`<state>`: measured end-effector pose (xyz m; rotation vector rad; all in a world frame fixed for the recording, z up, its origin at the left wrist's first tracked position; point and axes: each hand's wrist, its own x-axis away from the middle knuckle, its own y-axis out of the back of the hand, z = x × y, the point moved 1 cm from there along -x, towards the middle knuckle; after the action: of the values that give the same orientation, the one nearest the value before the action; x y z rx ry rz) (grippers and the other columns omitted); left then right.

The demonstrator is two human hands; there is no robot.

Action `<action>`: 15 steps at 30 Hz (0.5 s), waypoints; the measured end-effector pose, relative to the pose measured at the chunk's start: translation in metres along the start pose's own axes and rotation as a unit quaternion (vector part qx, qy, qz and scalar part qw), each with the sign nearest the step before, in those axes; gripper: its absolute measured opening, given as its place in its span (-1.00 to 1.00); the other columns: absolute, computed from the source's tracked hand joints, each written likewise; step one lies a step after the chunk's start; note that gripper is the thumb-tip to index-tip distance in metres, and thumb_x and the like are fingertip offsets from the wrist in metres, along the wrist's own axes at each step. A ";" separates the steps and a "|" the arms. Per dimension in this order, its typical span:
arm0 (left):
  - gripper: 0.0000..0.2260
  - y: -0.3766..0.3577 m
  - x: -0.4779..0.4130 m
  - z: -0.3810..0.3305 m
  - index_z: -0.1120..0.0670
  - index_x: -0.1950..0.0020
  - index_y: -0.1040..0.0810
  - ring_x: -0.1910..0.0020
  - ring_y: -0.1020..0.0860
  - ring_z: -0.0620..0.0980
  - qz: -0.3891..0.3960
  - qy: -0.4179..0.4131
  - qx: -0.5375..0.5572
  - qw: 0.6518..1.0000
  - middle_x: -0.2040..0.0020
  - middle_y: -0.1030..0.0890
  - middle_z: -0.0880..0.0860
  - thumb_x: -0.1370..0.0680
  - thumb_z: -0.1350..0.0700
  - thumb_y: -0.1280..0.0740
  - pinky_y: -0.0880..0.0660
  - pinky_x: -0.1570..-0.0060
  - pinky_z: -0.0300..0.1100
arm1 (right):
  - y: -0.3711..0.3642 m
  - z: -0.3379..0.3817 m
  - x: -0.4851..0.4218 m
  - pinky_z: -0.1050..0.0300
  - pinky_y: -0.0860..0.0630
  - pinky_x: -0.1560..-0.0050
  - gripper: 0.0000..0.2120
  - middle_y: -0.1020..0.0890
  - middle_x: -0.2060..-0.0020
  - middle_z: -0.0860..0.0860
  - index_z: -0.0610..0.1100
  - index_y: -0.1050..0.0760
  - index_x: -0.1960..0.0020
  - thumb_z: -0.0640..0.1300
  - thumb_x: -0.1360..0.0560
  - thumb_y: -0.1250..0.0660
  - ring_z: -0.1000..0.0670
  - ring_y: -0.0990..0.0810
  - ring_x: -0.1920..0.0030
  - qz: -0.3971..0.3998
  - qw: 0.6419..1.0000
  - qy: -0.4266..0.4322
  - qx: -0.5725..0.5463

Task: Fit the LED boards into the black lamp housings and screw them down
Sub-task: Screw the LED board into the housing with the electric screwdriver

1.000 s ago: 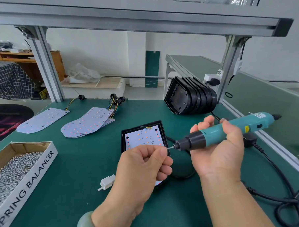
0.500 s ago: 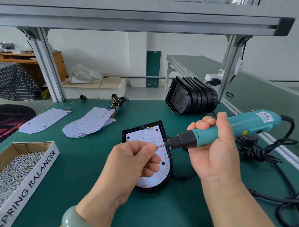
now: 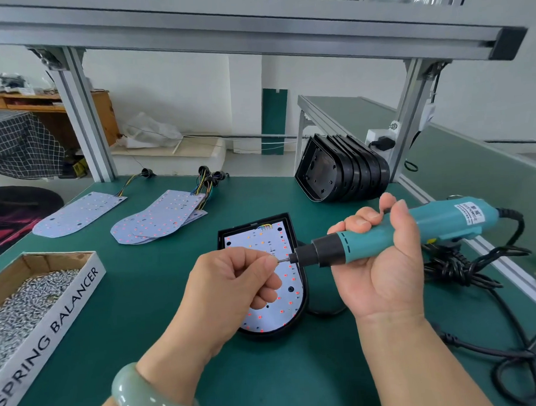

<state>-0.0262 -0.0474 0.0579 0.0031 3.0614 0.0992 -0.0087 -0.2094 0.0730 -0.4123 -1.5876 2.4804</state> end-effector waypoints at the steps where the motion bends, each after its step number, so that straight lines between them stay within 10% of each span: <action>1: -0.77 0.001 0.000 0.000 0.08 0.34 -0.64 0.46 -0.55 -0.11 0.001 -0.007 -0.007 1.000 0.37 -0.66 0.06 -0.52 0.21 -0.37 -0.46 0.45 -0.34 | 0.000 -0.001 0.000 0.24 -0.50 0.26 -0.85 -0.43 0.38 0.13 0.02 -0.46 0.05 0.01 -0.41 -0.33 0.14 -0.43 0.44 0.001 1.000 0.000 0.002; 9: -0.82 -0.002 -0.001 0.002 0.04 0.28 -0.68 0.43 -0.58 -0.09 0.010 -0.027 0.011 1.000 0.32 -0.68 0.07 -0.50 0.19 -0.38 -0.47 0.43 -0.34 | 0.001 0.001 0.000 0.24 -0.49 0.26 -0.83 -0.42 0.38 0.12 0.01 -0.45 0.07 0.05 -0.40 -0.34 0.13 -0.43 0.44 -0.012 1.000 0.012 -0.013; 15: -0.67 0.008 -0.007 -0.002 0.06 0.21 -0.69 0.33 -0.65 -0.04 -0.035 0.005 0.117 0.993 0.23 -0.71 0.10 -0.28 -0.18 -0.39 -0.54 0.37 -0.31 | 0.003 0.004 -0.002 0.18 -0.46 0.21 -0.83 -0.43 0.37 0.11 0.01 -0.46 0.05 0.06 -0.43 -0.33 0.11 -0.43 0.42 -0.028 0.999 0.026 -0.006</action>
<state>-0.0192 -0.0399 0.0612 -0.0920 3.0584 -0.2637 -0.0084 -0.2148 0.0718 -0.4231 -1.5732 2.3999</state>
